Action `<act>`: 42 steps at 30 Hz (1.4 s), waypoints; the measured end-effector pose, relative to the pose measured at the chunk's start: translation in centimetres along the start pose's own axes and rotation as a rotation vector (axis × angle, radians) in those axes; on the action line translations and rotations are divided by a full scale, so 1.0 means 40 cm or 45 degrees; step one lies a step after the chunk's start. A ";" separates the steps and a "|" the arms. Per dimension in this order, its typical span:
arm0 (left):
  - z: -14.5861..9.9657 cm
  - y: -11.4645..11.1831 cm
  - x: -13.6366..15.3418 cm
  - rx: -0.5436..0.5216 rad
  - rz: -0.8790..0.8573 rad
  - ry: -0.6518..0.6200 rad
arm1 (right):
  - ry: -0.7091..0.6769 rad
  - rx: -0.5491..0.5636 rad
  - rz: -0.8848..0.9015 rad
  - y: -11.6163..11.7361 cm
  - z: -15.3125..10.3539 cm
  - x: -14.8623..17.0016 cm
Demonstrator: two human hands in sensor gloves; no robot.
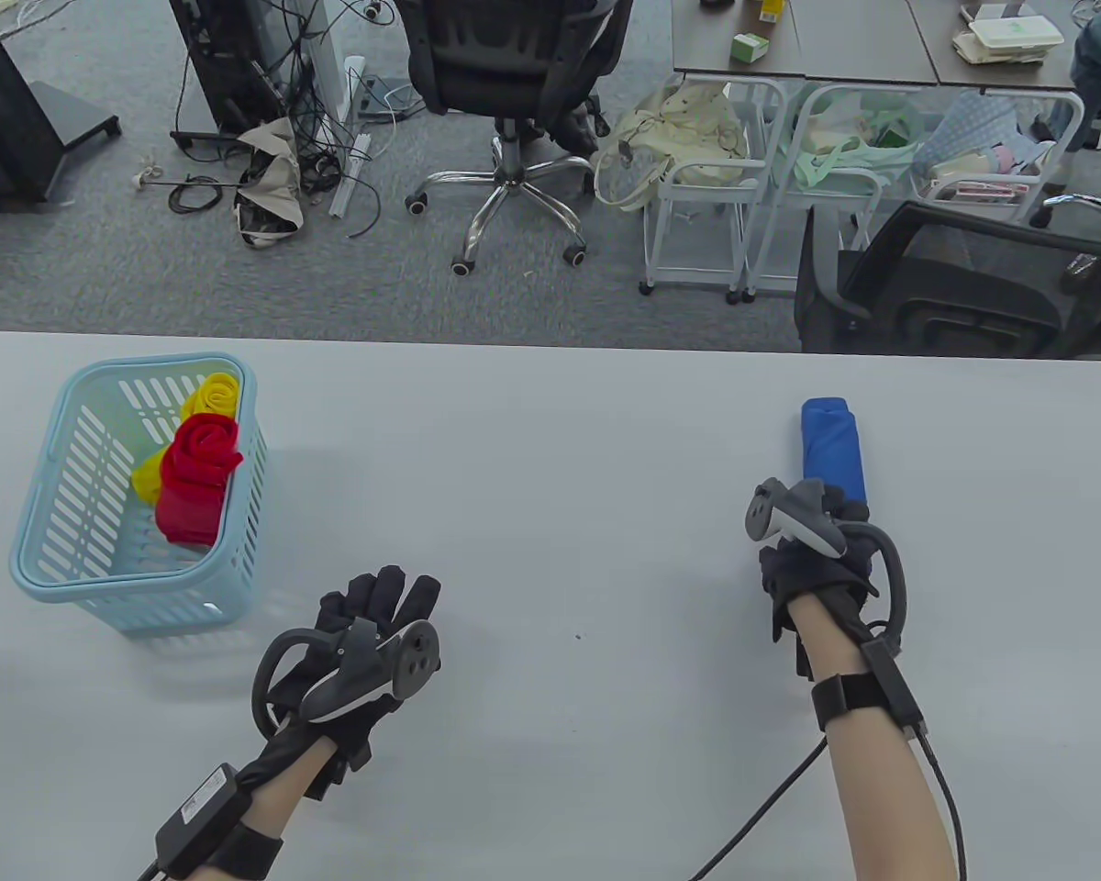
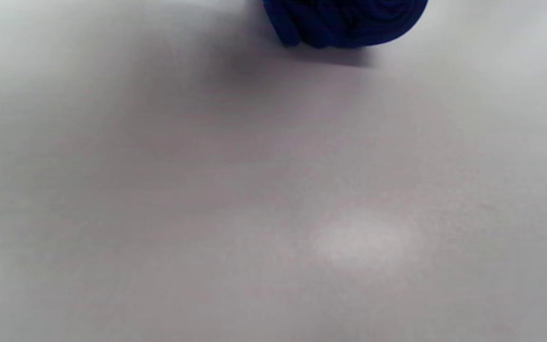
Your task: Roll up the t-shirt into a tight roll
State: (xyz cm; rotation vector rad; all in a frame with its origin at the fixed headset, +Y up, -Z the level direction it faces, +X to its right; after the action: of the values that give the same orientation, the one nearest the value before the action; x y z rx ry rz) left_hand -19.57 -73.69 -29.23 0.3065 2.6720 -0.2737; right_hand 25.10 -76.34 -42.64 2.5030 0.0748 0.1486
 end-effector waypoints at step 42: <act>0.008 -0.016 -0.055 0.013 0.071 -0.080 | -0.708 0.209 -0.071 0.202 -0.339 -0.238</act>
State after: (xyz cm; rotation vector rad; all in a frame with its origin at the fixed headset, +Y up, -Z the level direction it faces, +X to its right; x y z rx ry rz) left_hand -17.66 -74.75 -28.47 0.3692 2.5964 -0.2747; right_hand 14.13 -75.73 -27.83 2.6077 -0.0757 -0.5968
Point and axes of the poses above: the tracker on the back of each hand, its own x axis roughly to the little-finger side, its own z axis roughly from the wrist to the fingertips, y = z × x, the point moved 1 cm from there along z, roughly from the wrist to the fingertips, and after that the axes turned 13 degrees about -y, right-handed, at the moved point
